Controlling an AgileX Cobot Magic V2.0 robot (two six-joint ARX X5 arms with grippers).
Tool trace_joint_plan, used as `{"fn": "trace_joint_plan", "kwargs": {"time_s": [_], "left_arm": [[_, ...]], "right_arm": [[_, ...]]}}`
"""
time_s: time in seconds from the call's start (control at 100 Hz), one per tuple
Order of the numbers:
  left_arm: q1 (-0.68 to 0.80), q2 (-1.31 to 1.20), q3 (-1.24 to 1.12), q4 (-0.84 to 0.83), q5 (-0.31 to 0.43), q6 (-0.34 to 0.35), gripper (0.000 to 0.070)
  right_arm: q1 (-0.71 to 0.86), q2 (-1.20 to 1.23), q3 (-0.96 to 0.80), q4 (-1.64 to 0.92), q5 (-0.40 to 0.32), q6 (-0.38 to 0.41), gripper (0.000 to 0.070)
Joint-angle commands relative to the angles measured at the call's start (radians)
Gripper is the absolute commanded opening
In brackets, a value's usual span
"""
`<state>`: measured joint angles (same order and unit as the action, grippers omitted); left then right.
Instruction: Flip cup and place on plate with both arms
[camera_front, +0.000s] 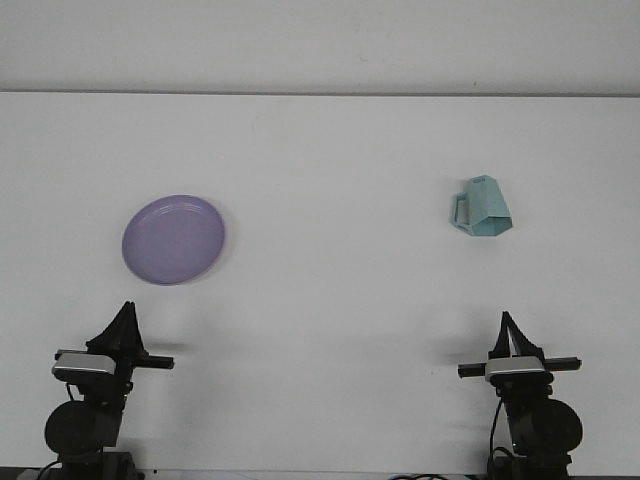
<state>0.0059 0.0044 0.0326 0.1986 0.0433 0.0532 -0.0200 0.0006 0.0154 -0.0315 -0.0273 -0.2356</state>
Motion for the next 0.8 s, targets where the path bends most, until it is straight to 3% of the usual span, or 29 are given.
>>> {"fn": "trace_joint_plan", "kwargs": {"time_s": [0.0,0.08,0.18,0.43,0.66,0.79], "left_arm": [[0.000,-0.001,-0.017,0.013,0.000,-0.021,0.0015],[0.000,-0.001,-0.017,0.012,0.000,-0.072,0.0015],[0.000,-0.001,-0.017,0.012,0.000,-0.077,0.0015],[0.000,-0.001,-0.017,0.005,-0.001,-0.079,0.0013],[0.000,-0.001,-0.017,0.012,-0.001,-0.137,0.0013],[0.000,-0.001,-0.017,0.011,-0.001,-0.148,0.0012]], "right_arm": [[0.000,0.000,-0.003,0.010,0.002,0.004,0.0001],[0.000,0.000,-0.003,0.010,0.002,0.004,0.0000],[0.001,0.000,-0.003,0.010,-0.002,0.039,0.0001],[0.001,0.000,-0.003,0.030,-0.003,0.250,0.0000],[0.001,0.000,-0.003,0.080,-0.002,0.461,0.0000],[0.001,0.002,0.038,0.082,0.003,0.498,0.0000]]}}
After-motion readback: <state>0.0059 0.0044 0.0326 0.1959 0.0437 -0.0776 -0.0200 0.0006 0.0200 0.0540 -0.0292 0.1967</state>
